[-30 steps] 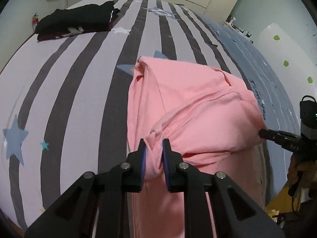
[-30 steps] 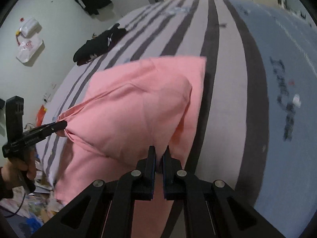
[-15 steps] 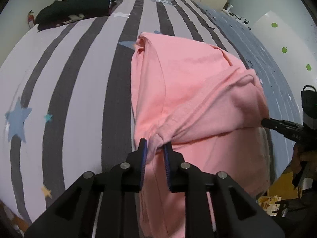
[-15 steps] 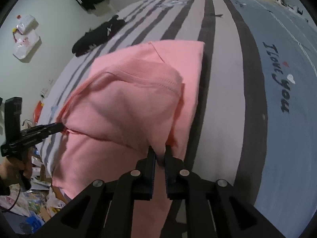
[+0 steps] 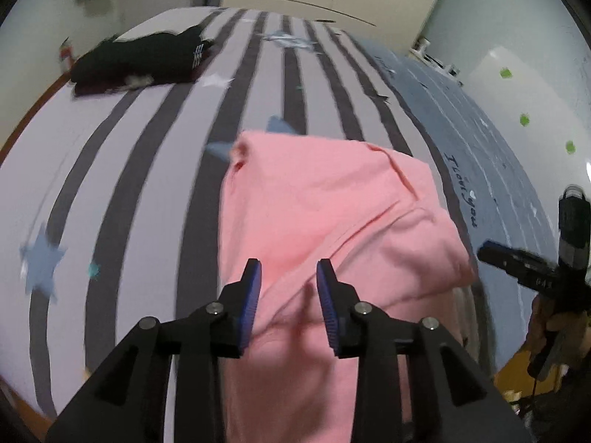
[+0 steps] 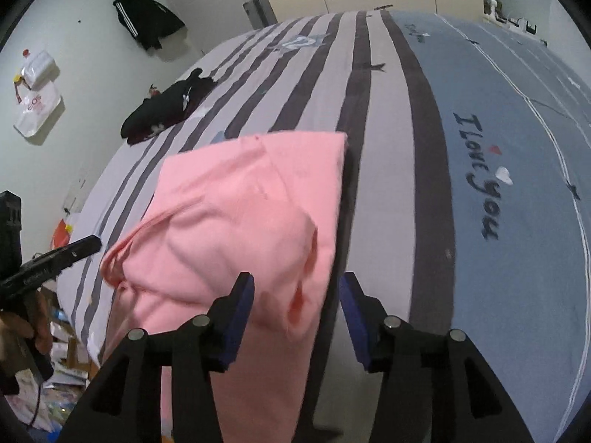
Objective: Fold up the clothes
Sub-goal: 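Lift the pink T-shirt with both grippers and fold it over onto itself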
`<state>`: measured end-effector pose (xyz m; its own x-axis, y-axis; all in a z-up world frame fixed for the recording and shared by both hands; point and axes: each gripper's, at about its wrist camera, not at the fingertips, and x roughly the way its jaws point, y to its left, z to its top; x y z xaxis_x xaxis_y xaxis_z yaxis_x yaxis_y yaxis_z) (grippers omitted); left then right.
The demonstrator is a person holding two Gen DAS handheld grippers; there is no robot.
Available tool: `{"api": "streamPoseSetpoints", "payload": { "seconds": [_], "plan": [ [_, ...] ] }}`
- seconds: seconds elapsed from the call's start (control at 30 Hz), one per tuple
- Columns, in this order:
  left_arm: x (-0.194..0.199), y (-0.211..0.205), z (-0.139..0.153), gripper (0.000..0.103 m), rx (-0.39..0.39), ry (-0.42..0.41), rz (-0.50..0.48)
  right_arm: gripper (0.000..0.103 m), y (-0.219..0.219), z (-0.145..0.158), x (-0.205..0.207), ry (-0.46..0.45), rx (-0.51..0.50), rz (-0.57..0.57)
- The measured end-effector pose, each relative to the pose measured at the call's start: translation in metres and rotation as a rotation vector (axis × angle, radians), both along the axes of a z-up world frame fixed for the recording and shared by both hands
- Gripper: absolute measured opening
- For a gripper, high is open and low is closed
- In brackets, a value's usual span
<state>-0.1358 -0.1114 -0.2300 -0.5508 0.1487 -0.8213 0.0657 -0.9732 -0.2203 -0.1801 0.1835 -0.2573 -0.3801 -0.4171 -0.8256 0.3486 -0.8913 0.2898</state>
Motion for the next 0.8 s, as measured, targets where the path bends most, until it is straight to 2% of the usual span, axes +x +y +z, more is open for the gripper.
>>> {"api": "streamPoseSetpoints", "payload": {
  "seconds": [0.17, 0.23, 0.27, 0.33, 0.37, 0.43, 0.47, 0.5, 0.53, 0.63, 0.8],
  "plan": [
    [-0.024, 0.024, -0.016, 0.032, -0.012, -0.045, -0.067, 0.044, -0.014, -0.014, -0.015, -0.005, -0.024, 0.029],
    [-0.022, 0.029, -0.018, 0.047, -0.026, -0.032, -0.069, 0.044, -0.018, -0.021, -0.018, -0.011, -0.031, 0.031],
    [-0.021, 0.030, -0.019, 0.061, -0.041, -0.029, -0.060, 0.044, -0.019, -0.024, -0.020, -0.015, -0.034, 0.027],
    [-0.020, 0.027, -0.024, 0.064, -0.057, -0.028, -0.039, 0.044, -0.019, -0.029, -0.021, -0.024, -0.046, 0.019],
    [-0.020, 0.025, -0.026, 0.063, -0.046, -0.022, -0.036, 0.043, -0.019, -0.031, -0.022, -0.028, -0.052, 0.017],
    [-0.019, 0.021, -0.028, 0.037, -0.036, -0.009, -0.036, 0.031, -0.019, -0.032, -0.021, -0.020, -0.058, 0.018],
    [-0.019, 0.021, -0.028, 0.030, -0.039, -0.008, -0.045, 0.028, -0.019, -0.031, -0.020, -0.015, -0.057, 0.019],
    [-0.018, 0.022, -0.029, 0.016, -0.040, -0.008, -0.057, 0.021, -0.019, -0.030, -0.019, -0.011, -0.057, 0.021],
    [-0.016, 0.024, -0.027, 0.010, -0.036, -0.005, -0.067, 0.017, -0.018, -0.028, -0.018, -0.006, -0.059, 0.025],
    [-0.005, 0.026, -0.018, 0.008, -0.008, 0.014, -0.072, 0.010, -0.019, -0.018, -0.012, 0.012, -0.071, 0.041],
    [0.041, 0.023, -0.005, 0.007, 0.066, -0.012, -0.064, 0.009, -0.013, 0.001, 0.018, 0.017, -0.077, 0.083]
  ]
}}
